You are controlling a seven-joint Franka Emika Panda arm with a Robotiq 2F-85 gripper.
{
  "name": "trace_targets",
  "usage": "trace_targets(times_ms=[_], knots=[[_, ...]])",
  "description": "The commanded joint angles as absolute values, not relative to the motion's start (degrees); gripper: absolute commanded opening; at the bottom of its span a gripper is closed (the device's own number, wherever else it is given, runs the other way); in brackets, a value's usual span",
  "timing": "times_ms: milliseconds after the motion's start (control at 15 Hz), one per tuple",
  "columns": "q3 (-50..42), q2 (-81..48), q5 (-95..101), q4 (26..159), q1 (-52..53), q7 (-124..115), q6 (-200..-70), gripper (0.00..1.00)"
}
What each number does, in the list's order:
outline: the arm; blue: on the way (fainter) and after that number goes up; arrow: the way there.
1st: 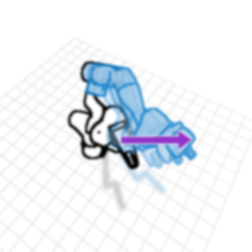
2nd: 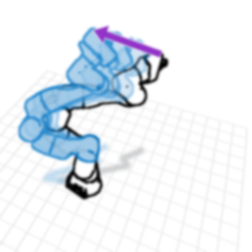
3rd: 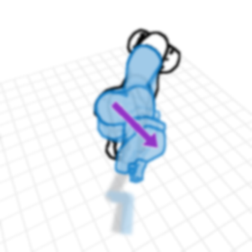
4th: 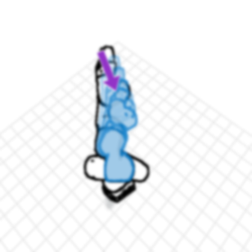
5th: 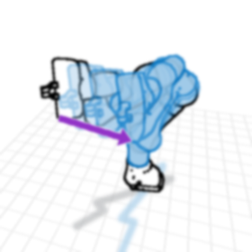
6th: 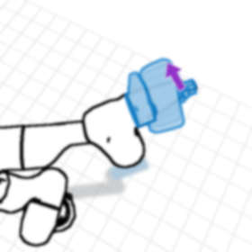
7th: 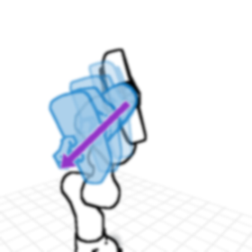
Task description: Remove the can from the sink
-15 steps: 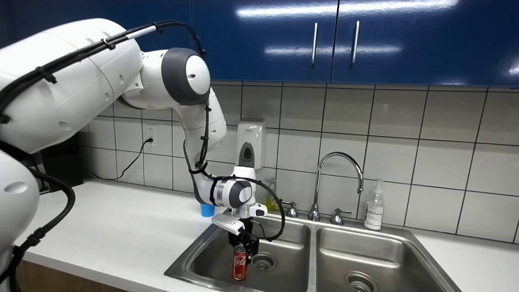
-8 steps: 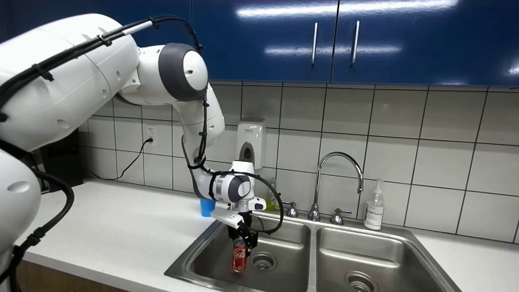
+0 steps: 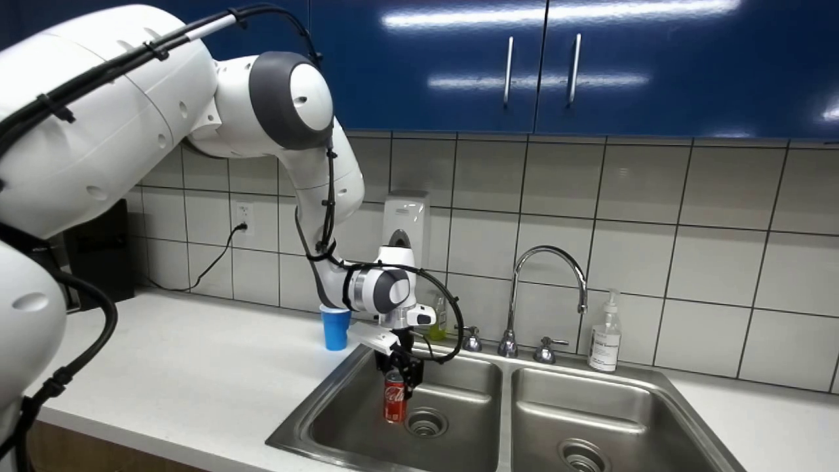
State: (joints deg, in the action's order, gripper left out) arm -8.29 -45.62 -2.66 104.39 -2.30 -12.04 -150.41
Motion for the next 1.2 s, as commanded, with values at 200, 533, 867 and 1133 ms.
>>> trace_targets(times_ms=[200, 533, 867, 1133], knots=[[-10.02, -38.45, -1.8, 108.29, -1.57, -12.99, -146.98, 0.39], [-10.2, -34.24, -1.55, 111.54, -1.72, -12.7, -145.95, 0.39], [-9.73, -27.73, -1.12, 118.04, -1.8, -11.76, -145.76, 0.39], [-9.36, -22.46, -0.51, 123.22, -1.68, -11.18, -145.13, 0.39]])
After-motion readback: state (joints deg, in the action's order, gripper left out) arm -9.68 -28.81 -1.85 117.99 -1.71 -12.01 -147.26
